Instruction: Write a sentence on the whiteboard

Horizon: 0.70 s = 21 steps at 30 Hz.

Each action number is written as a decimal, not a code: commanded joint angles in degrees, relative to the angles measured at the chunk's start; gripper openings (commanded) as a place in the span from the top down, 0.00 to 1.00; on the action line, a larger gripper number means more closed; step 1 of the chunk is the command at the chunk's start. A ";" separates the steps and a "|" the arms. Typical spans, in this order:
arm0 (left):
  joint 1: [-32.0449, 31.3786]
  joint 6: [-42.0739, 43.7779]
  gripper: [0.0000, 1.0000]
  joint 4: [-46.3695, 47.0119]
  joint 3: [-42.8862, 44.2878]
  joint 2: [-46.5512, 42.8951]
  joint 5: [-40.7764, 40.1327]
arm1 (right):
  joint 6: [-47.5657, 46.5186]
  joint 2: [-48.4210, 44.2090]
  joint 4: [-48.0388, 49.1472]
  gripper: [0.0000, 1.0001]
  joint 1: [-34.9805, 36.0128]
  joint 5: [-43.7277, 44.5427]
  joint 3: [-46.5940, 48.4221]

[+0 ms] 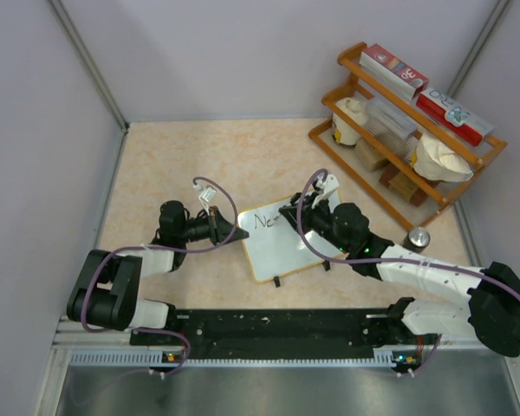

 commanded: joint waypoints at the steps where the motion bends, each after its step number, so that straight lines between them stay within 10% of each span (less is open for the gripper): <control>1: -0.51 2.11 1.00 1.05 -0.06 0.50 3.56 | 0.07 0.69 0.82 1.00 -0.74 3.02 3.79; 21: -0.51 2.11 1.00 1.14 -0.06 0.67 3.73 | 0.43 -2.38 2.23 1.00 -1.36 -0.23 2.65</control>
